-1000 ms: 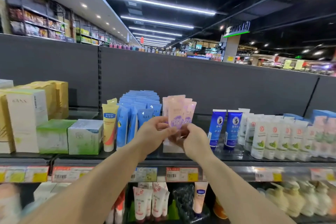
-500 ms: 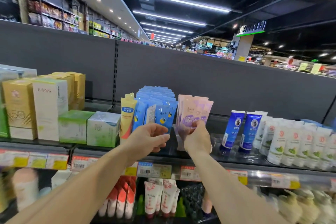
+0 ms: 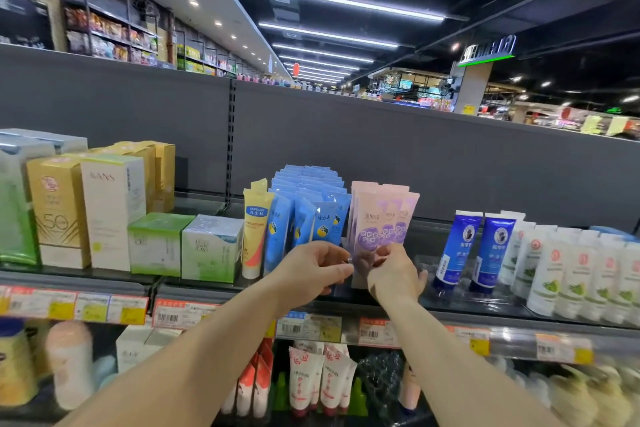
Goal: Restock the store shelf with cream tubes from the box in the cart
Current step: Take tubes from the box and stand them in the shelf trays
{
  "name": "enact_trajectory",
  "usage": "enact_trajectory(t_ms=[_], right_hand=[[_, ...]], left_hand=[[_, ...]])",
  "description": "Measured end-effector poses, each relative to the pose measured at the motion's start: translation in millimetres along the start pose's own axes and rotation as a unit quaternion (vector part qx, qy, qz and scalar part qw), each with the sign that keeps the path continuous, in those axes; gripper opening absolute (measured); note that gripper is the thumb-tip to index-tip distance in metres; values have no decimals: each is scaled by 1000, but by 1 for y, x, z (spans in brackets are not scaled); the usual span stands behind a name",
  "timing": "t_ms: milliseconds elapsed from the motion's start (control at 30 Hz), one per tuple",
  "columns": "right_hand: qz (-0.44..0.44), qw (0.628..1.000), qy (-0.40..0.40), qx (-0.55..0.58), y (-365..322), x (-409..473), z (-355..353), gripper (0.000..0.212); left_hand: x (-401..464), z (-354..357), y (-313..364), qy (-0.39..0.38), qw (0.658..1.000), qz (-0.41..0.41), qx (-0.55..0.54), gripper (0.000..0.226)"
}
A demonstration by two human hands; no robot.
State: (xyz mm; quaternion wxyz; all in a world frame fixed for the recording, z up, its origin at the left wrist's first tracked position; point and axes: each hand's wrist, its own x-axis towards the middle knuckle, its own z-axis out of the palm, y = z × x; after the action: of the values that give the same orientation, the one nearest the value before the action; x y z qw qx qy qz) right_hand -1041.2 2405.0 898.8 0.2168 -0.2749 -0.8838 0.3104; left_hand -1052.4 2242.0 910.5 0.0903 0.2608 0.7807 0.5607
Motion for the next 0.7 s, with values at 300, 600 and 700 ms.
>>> enact_trajectory(t_ms=[300, 600, 700], right_hand=[[-101, 988, 74, 95, 9, -8, -8, 25], [-263, 952, 25, 158, -12, -43, 12, 15], [-279, 946, -18, 163, -25, -80, 29, 14]], left_hand=[[-5, 8, 13, 6, 1000, -5, 13, 17], [-57, -11, -3, 191, 979, -1, 76, 13], [-87, -36, -22, 259, 961, -20, 94, 1]])
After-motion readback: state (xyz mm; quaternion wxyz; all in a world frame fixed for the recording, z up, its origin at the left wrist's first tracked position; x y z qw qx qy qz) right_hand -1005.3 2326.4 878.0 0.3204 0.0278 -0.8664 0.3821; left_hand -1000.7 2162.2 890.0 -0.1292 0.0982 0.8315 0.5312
